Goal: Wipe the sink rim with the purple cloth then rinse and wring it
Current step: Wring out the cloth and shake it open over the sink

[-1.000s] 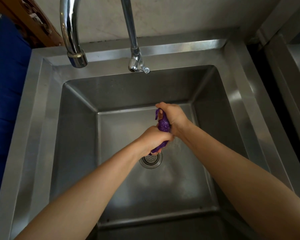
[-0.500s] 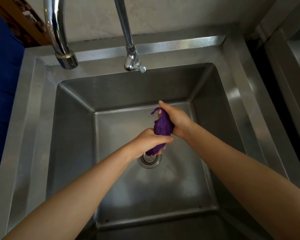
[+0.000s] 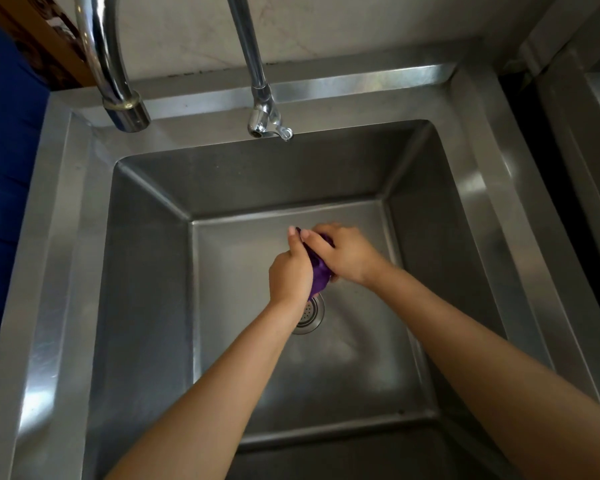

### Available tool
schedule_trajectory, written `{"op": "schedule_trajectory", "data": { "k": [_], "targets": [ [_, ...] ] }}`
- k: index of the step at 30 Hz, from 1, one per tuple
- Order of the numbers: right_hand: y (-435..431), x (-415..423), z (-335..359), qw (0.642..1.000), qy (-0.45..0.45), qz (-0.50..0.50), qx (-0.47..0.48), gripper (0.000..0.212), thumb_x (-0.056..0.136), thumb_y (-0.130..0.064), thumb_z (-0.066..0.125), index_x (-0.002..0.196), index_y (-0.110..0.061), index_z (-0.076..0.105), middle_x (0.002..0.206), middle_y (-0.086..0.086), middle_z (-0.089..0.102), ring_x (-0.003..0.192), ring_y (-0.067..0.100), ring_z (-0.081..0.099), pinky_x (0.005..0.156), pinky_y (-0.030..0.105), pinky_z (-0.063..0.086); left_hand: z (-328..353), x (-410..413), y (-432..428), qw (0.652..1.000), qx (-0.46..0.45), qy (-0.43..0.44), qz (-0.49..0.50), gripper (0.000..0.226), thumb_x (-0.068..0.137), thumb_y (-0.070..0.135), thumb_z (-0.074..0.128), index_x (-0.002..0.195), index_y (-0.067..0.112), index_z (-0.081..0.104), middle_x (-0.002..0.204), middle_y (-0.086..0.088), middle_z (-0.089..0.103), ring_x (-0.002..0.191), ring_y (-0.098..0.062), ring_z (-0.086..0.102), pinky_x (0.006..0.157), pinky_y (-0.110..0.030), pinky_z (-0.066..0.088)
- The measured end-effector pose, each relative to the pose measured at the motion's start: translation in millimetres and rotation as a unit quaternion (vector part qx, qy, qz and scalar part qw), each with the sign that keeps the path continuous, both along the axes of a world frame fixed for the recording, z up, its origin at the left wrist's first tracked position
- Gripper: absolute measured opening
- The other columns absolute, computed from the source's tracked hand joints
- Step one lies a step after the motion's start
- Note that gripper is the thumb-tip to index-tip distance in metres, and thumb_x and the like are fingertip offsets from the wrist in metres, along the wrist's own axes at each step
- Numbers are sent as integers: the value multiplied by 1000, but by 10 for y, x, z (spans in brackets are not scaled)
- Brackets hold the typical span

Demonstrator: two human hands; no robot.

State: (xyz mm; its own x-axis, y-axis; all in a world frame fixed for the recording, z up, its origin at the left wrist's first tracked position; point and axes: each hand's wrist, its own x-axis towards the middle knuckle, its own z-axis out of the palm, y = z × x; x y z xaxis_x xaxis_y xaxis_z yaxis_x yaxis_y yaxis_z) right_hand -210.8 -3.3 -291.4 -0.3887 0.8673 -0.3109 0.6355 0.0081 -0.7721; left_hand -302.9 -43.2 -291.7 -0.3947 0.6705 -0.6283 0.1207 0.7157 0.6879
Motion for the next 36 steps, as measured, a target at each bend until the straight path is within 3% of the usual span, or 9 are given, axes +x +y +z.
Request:
{"op": "schedule_trajectory", "data": {
  "k": [2, 5, 14, 20, 26, 28, 31, 34, 36],
  "targets": [
    [-47, -1, -15, 999, -15, -41, 22, 42, 95, -37, 40, 59, -20, 49, 72, 11, 59, 68, 26, 56, 64, 34, 44, 45, 41, 4, 997, 40, 68, -14, 65, 96, 51, 18, 64, 11, 57, 79, -12, 64, 77, -27, 58, 68, -34, 44],
    [-96, -24, -17, 995, -36, -85, 44, 48, 97, -35, 34, 50, -27, 36, 69, 17, 60, 68, 28, 53, 67, 37, 43, 79, 65, -6, 987, 58, 143, -52, 60, 98, 43, 21, 52, 16, 48, 61, -2, 53, 66, -22, 50, 57, -30, 33],
    [-92, -53, -123, 960, 85, -251, -86, 52, 97, -30, 37, 48, -13, 42, 51, 5, 46, 55, 22, 43, 61, 32, 34, 86, 64, 4, 932, 192, 287, -113, 59, 97, 33, 28, 63, -1, 61, 66, -24, 65, 66, -38, 57, 59, -31, 30],
    [-148, -118, -232, 894, 191, -350, -205, 50, 94, -32, 42, 47, -16, 41, 29, -8, 38, 37, 15, 37, 42, 22, 25, 24, -35, 5, 878, 305, 320, -185, 56, 93, 27, 37, 47, 0, 54, 44, -20, 56, 44, -34, 51, 50, -28, 25],
    [-255, -202, -304, 863, 197, -394, -250, 45, 95, -37, 39, 57, -15, 50, 53, 3, 49, 57, 24, 51, 51, 29, 39, -152, -191, 39, 821, 300, 381, -302, 61, 92, 41, 29, 52, 5, 58, 49, -15, 62, 47, -33, 57, 48, -25, 29],
    [-233, -171, -279, 855, 209, -390, -270, 40, 96, -40, 37, 68, -18, 55, 68, 6, 57, 72, 26, 58, 65, 38, 52, -160, -272, 86, 879, 199, 302, -310, 59, 93, 50, 32, 69, 7, 64, 70, -17, 68, 69, -33, 61, 58, -31, 37],
    [-208, -47, -223, 819, 321, -358, -312, 22, 96, -36, 40, 97, -24, 58, 103, 7, 63, 96, 22, 61, 71, 35, 54, -130, -424, 75, 981, 90, 9, -170, 33, 92, 44, 46, 80, 20, 65, 84, -4, 68, 82, -20, 61, 72, -30, 44],
    [-219, 67, -160, 796, 372, -336, -338, 27, 94, -24, 48, 121, -19, 48, 109, 6, 60, 97, 22, 61, 74, 36, 54, -79, -496, -13, 976, 79, -159, -123, 8, 90, 25, 55, 90, 22, 62, 88, 1, 64, 85, -16, 59, 75, -27, 46],
    [-214, 132, -89, 813, 350, -311, -347, 32, 92, -21, 52, 123, -15, 48, 103, 5, 61, 88, 19, 63, 75, 38, 56, -36, -515, -37, 965, 82, -222, -116, 15, 86, 10, 57, 98, 19, 60, 91, -1, 63, 82, -15, 61, 71, -26, 50]
  ]
}}
